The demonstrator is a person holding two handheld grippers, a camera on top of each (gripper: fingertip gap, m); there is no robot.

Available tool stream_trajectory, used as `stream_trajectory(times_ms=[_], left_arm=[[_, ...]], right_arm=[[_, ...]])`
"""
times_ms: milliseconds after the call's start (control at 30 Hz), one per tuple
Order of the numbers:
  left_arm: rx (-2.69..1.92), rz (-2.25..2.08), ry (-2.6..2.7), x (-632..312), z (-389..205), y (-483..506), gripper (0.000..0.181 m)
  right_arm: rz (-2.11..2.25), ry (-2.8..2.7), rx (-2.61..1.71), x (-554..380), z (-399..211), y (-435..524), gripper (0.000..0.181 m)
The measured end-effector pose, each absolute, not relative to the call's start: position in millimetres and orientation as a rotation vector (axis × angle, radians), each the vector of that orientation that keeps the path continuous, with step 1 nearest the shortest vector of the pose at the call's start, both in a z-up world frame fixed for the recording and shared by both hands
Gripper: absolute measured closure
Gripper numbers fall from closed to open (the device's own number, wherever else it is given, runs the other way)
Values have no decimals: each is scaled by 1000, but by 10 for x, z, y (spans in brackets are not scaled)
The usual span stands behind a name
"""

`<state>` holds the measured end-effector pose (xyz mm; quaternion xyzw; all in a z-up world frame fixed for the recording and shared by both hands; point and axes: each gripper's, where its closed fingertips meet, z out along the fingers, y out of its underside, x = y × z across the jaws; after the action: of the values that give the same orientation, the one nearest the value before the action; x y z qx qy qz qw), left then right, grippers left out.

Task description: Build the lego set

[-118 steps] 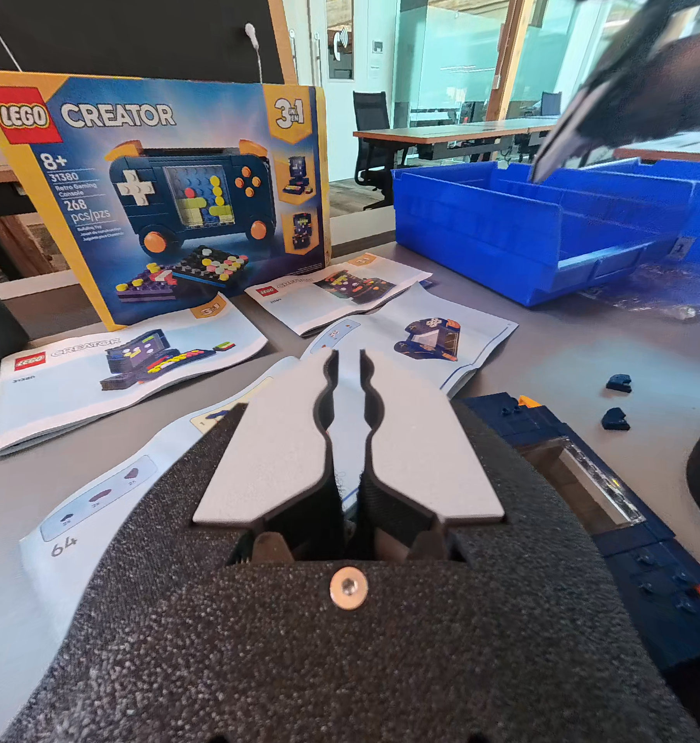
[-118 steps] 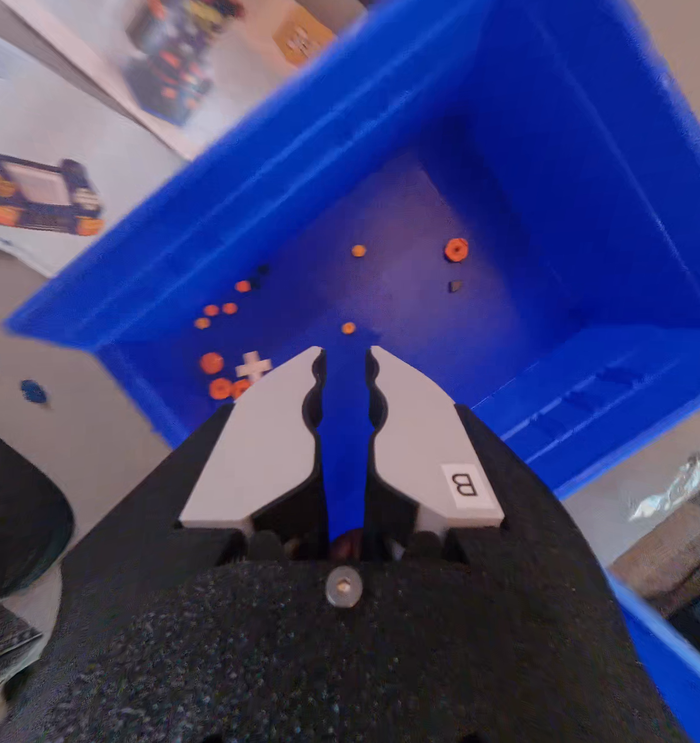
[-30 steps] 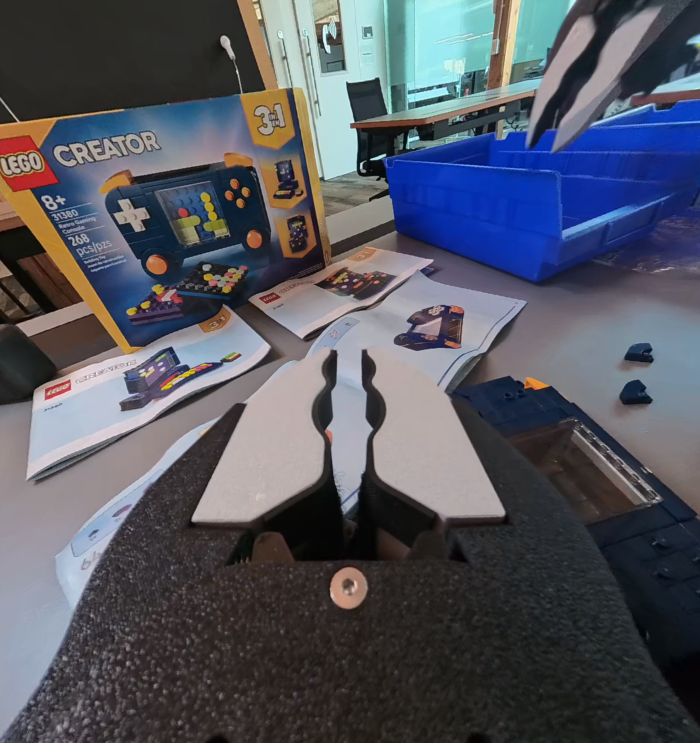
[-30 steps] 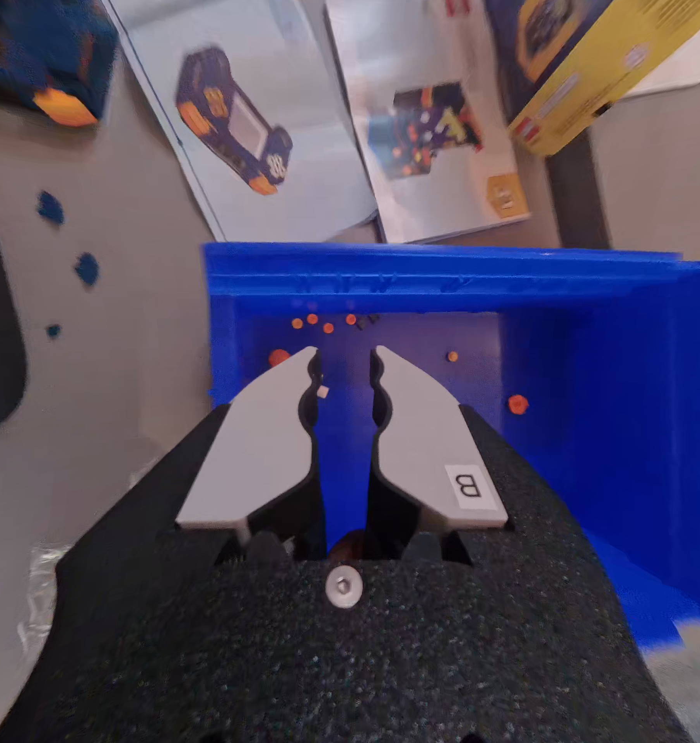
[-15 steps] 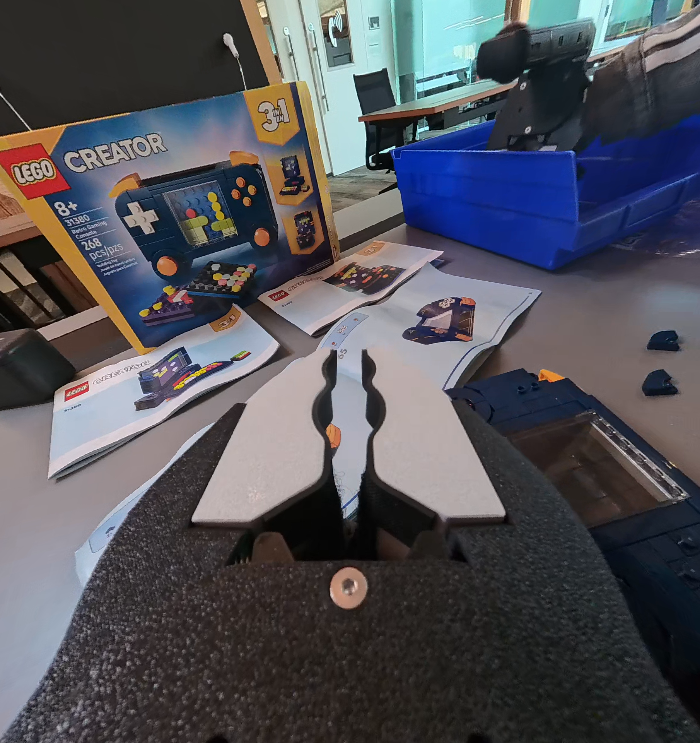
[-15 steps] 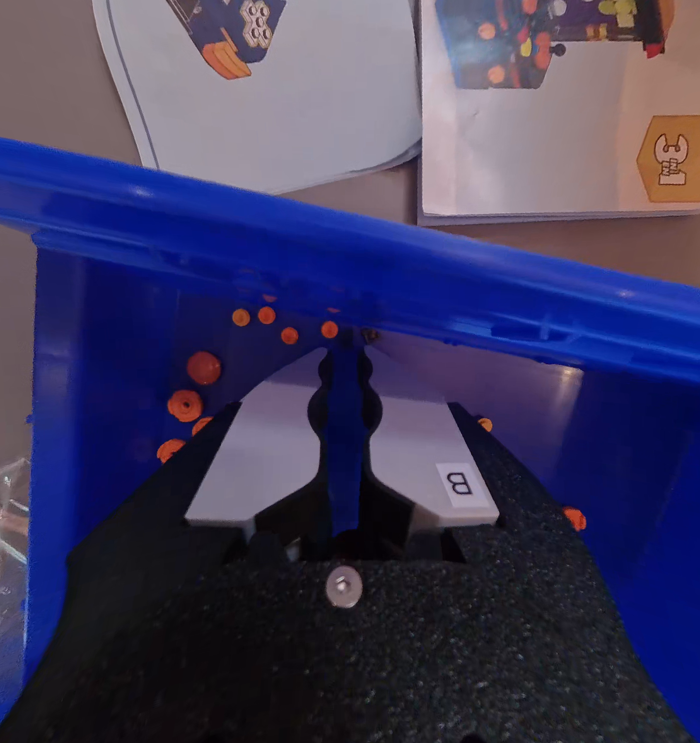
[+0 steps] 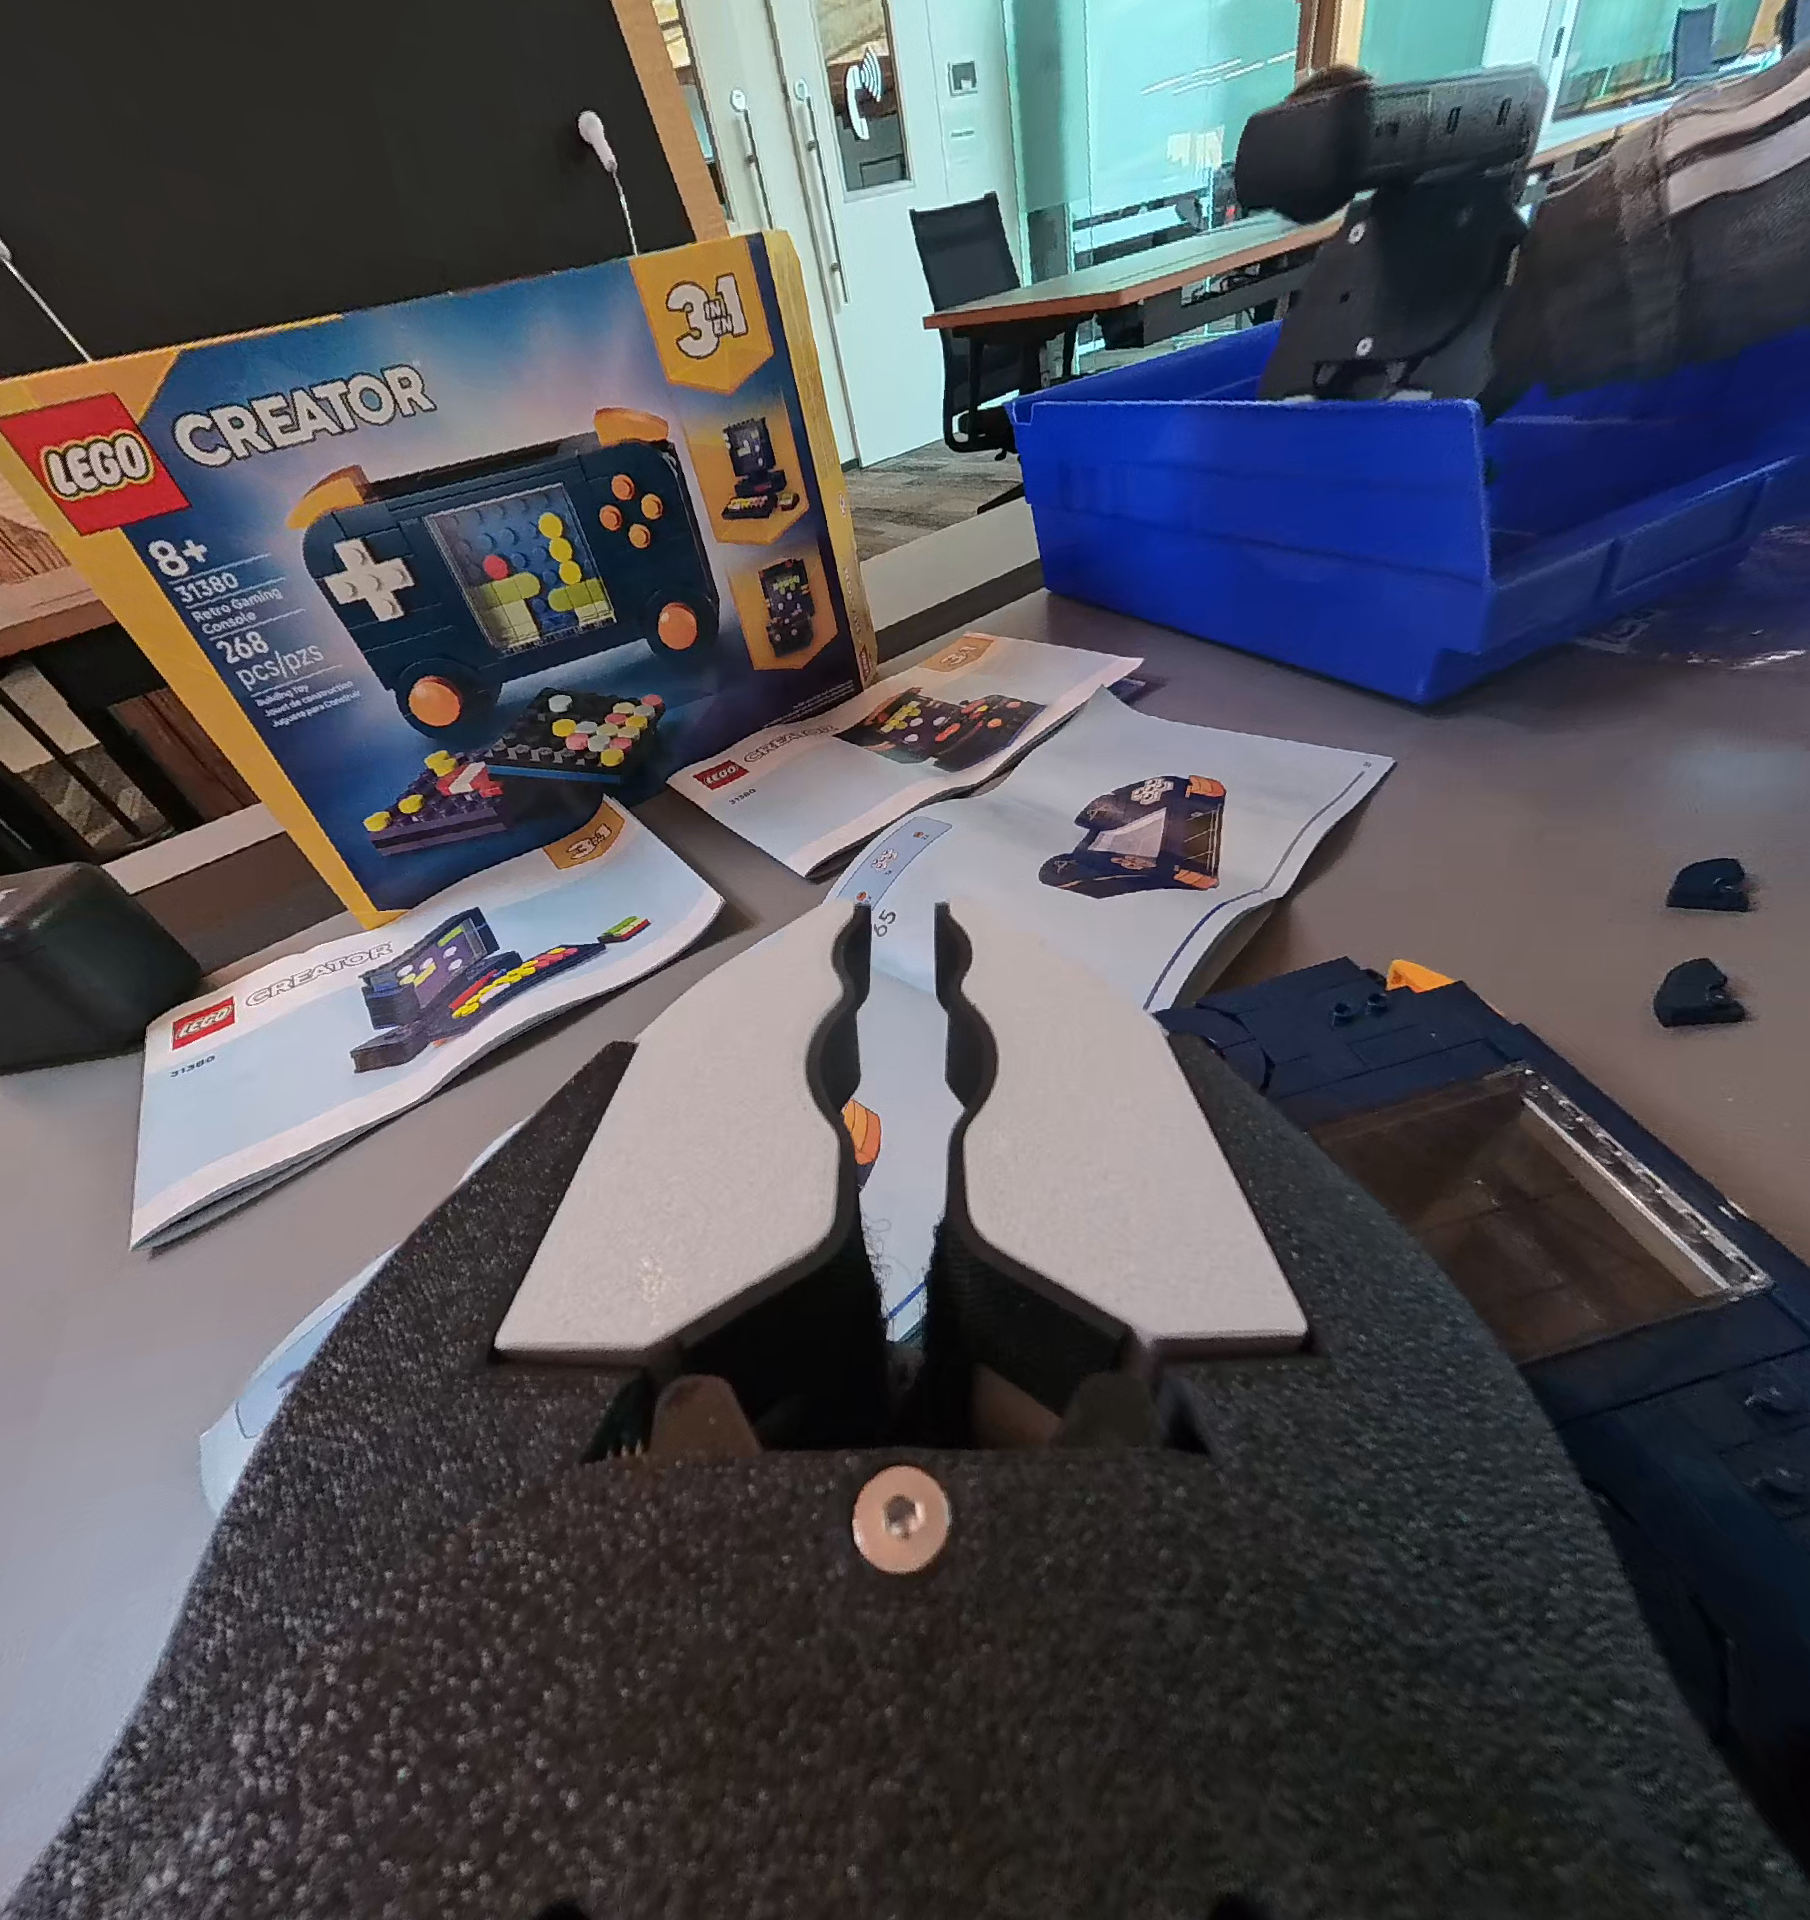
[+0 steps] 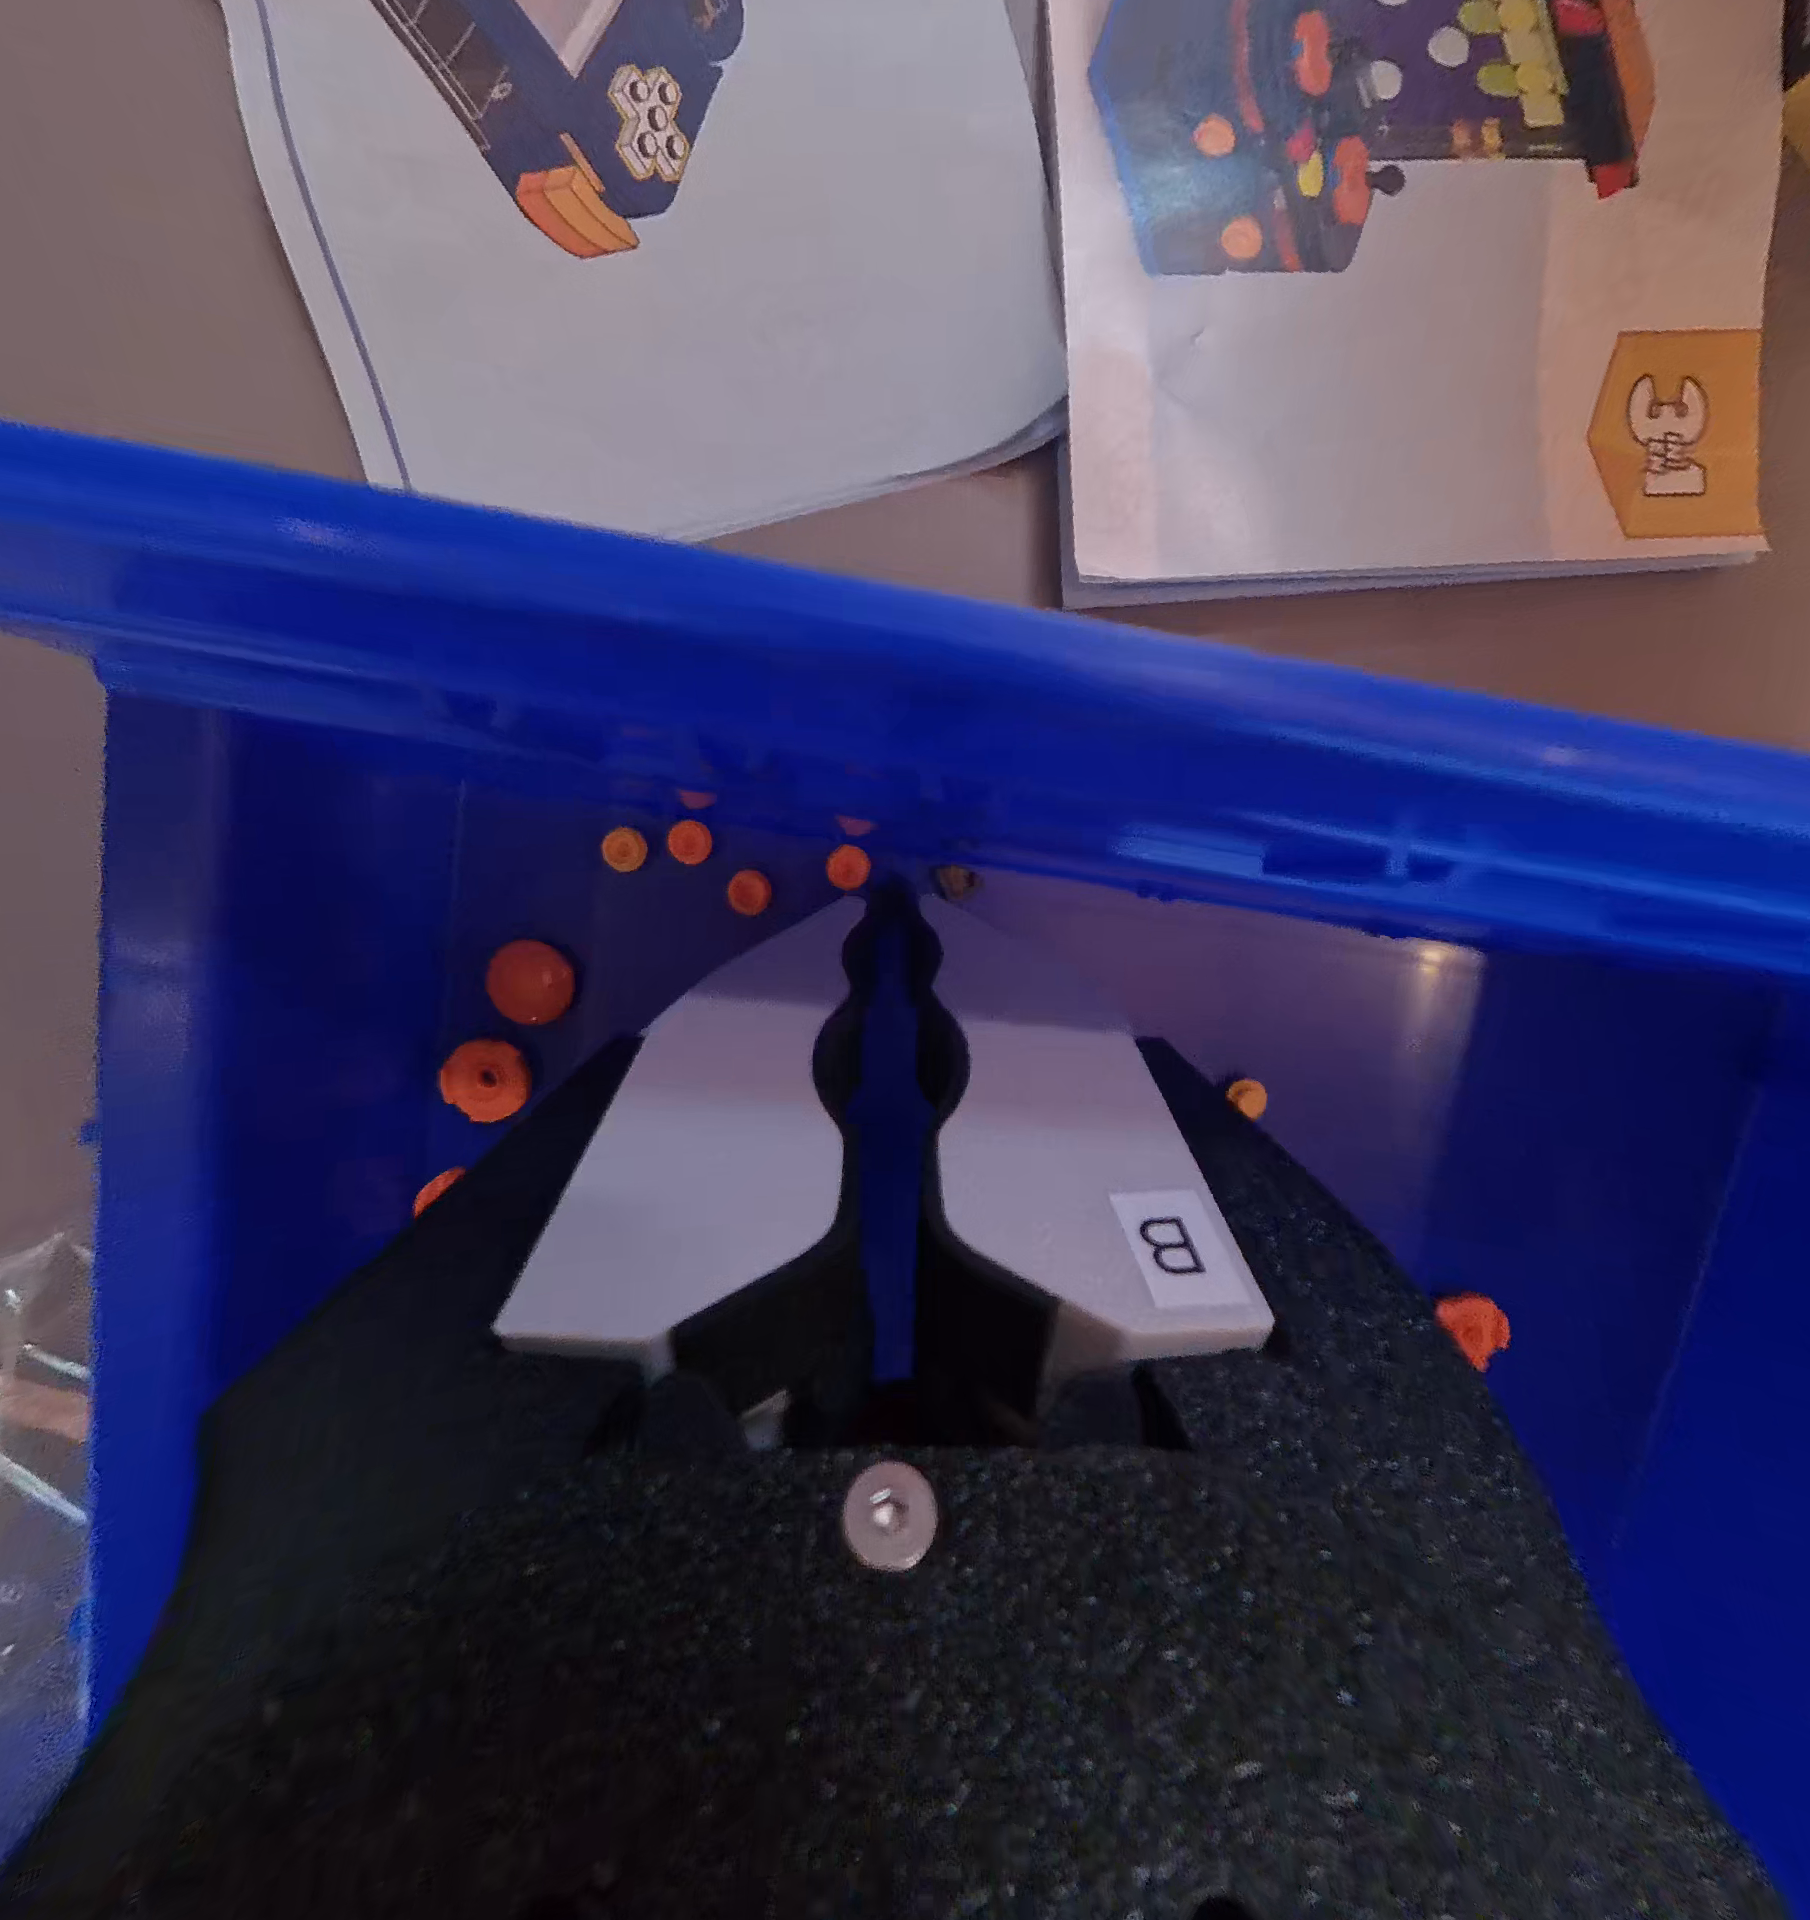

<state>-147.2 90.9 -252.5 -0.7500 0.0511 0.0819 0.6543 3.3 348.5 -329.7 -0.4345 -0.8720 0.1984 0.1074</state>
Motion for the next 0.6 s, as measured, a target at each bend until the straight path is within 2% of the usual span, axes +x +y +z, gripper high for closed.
stream_trajectory(times_ms=[33, 200, 367, 533, 600], left_arm=[[-1697, 188, 120, -1468, -2516, 909, 170], [-1691, 118, 237, -1287, -2488, 942, 169], [-1701, 10, 767, -764, -2361, 967, 163], [-1775, -281, 1343, -121, -2468, 963, 152], [-1785, -236, 1572, 9, -2676, 1046, 150]], right_arm=[[567, -2549, -1288, 47, -3257, 3501, 178], [489, -2340, -1427, 236, -2823, 3471, 178], [702, -2100, -1515, 542, -2364, 2730, 179], [1036, -1891, -1594, 644, -2426, 1830, 179], [1131, -1831, -1637, 634, -2582, 1553, 179]])
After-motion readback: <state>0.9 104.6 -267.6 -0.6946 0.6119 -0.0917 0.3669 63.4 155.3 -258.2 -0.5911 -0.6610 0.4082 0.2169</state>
